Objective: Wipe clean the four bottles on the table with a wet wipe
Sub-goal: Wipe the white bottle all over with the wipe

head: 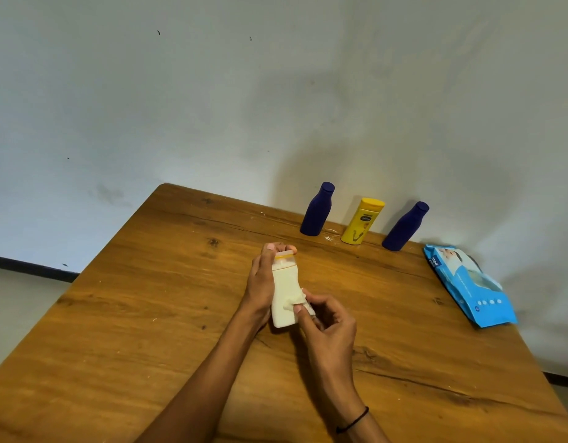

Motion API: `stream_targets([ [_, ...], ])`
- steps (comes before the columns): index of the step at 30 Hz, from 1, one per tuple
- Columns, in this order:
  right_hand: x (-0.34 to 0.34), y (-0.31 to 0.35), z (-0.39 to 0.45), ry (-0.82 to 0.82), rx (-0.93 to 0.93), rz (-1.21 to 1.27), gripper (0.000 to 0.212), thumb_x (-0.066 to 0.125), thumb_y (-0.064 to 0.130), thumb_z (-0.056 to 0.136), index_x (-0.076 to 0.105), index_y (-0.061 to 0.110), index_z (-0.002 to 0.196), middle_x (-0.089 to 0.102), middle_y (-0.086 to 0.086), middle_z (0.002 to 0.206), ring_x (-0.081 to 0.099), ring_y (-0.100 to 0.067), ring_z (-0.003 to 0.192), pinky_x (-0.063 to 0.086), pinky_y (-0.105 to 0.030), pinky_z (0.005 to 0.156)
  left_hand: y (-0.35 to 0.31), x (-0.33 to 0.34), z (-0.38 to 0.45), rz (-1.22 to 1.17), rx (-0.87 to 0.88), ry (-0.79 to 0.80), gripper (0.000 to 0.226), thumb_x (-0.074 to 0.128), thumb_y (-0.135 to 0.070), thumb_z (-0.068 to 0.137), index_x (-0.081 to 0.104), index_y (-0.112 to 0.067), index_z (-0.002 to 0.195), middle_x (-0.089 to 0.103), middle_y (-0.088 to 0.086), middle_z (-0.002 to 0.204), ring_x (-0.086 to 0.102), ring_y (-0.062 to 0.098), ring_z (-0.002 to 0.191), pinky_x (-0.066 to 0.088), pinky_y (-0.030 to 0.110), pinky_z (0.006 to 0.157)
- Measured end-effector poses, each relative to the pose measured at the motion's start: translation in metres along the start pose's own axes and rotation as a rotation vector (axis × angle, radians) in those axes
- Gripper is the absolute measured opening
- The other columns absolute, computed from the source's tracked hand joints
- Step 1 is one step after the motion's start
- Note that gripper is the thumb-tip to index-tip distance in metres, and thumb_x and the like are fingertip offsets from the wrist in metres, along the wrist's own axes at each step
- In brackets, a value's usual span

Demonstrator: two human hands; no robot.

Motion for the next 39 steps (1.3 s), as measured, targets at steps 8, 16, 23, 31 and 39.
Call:
stream_targets([
  [8,0.014,0.02,0.018,-0.071,-0.064,0.006,0.019,0.078,0.012,0.092,0.071,0.027,0.102,0.075,0.01,0.101,0.073,-0.009,0.098,0.065,-0.044,0.082,-0.008,0.014,-0.009,-0.001,-0.004,0.145,0.042,0.044,-0.052,0.097,0.069,-0.019,0.103,0.072,0.001,0.084,0.067,0.018,0.069,0.053,0.032,0.063],
  [16,0.021,0.029,0.029,-0.058,-0.089,0.079,0.016,0.076,0.011,0.094,0.07,0.021,0.105,0.075,0.003,0.104,0.074,-0.013,0.098,0.064,-0.046,0.086,-0.008,0.014,-0.01,0.063,0.011,0.15,0.043,0.041,-0.048,0.104,0.064,-0.012,0.111,0.073,0.004,0.092,0.07,0.017,0.079,0.057,0.033,0.068],
  [23,0.021,0.018,0.011,0.028,-0.112,0.077,0.028,0.074,-0.003,0.091,0.075,0.015,0.112,0.075,0.011,0.114,0.071,-0.01,0.111,0.061,-0.045,0.095,-0.013,0.003,-0.009,-0.054,-0.012,-0.005,0.042,0.034,-0.029,0.112,0.071,-0.018,0.097,0.071,-0.001,0.081,0.065,0.013,0.064,0.053,0.029,0.056],
  [31,0.007,0.011,-0.011,0.068,-0.186,-0.108,0.04,0.08,0.008,0.09,0.075,0.038,0.117,0.067,0.023,0.129,0.055,0.01,0.128,0.049,-0.013,0.1,-0.012,0.001,-0.009,-0.03,-0.023,-0.013,0.043,0.033,-0.034,0.112,0.071,-0.018,0.101,0.071,0.004,0.083,0.064,0.016,0.06,0.05,0.029,0.051],
  [39,0.017,0.025,-0.005,-0.017,-0.316,-0.244,0.042,0.078,0.007,0.091,0.071,0.034,0.121,0.062,0.022,0.127,0.054,0.014,0.124,0.047,-0.007,0.095,-0.009,0.008,-0.012,-0.095,-0.045,0.037,0.044,0.034,-0.031,0.111,0.074,-0.021,0.096,0.07,0.004,0.088,0.063,0.018,0.067,0.05,0.033,0.061],
])
Point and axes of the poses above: each hand's wrist, its own z-axis towards the middle knuckle, its own x-axis out of the palm, y = z × x, the point moved 6 cm from there along z, towards the middle knuckle
